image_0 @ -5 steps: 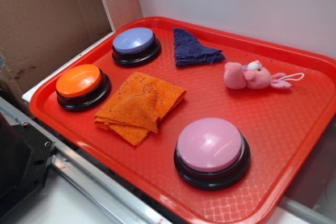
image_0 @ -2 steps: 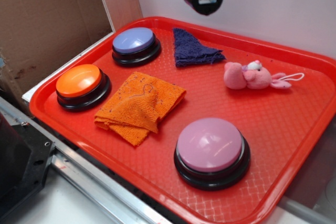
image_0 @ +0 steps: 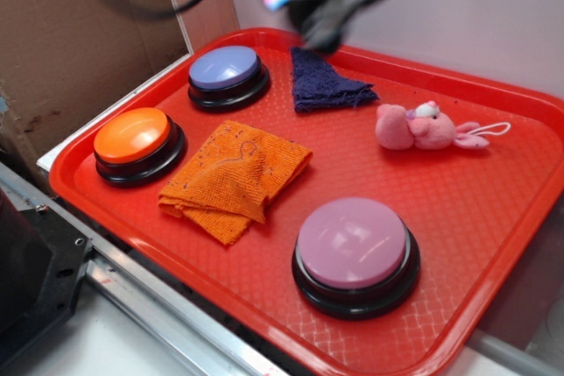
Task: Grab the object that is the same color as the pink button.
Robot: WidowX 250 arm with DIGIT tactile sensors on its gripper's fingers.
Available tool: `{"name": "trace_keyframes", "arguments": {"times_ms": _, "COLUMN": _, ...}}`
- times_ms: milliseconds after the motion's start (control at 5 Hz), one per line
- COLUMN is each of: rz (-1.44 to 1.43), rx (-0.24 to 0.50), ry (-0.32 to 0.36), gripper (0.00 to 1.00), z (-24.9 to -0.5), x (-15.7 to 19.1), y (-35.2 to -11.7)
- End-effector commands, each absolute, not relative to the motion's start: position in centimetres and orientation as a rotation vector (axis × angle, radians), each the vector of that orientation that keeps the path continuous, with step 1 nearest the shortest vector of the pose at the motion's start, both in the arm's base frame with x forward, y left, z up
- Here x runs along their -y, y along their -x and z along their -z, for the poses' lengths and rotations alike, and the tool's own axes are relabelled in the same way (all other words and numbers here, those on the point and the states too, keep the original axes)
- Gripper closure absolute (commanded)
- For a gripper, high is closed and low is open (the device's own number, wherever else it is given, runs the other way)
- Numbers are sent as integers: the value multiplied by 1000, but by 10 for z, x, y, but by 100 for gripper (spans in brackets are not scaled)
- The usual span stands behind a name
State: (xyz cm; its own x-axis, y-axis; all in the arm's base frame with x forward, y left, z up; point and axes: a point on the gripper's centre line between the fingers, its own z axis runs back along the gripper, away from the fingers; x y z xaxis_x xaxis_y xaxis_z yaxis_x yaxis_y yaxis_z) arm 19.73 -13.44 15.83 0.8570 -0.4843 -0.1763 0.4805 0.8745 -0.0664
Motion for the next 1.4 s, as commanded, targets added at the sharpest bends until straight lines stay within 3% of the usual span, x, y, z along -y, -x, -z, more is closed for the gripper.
{"name": "trace_keyframes", "arguments": {"times_ms": 0, "rz": 512, "rx": -115, "ry": 107, "gripper": 0, "z": -151, "x": 132, "y": -233}}
{"name": "trace_keyframes", "arguments": {"times_ms": 400, "rz": 449, "rx": -111, "ry": 99, "gripper": 0, "z": -132, "x": 128, "y": -310}}
{"name": "trace_keyframes", "arguments": {"times_ms": 600, "rz": 450, "rx": -170, "ry": 20, "gripper": 0, "z": -94, "x": 130, "y": -320}}
{"name": "trace_keyframes", "arguments": {"times_ms": 800, "rz": 471, "rx": -213, "ry": -20, "gripper": 0, "z": -64, "x": 133, "y": -316}}
{"name": "trace_keyframes", "arguments": {"times_ms": 1200, "rz": 506, "rx": -223, "ry": -7, "gripper": 0, "z": -48, "x": 150, "y": -315}}
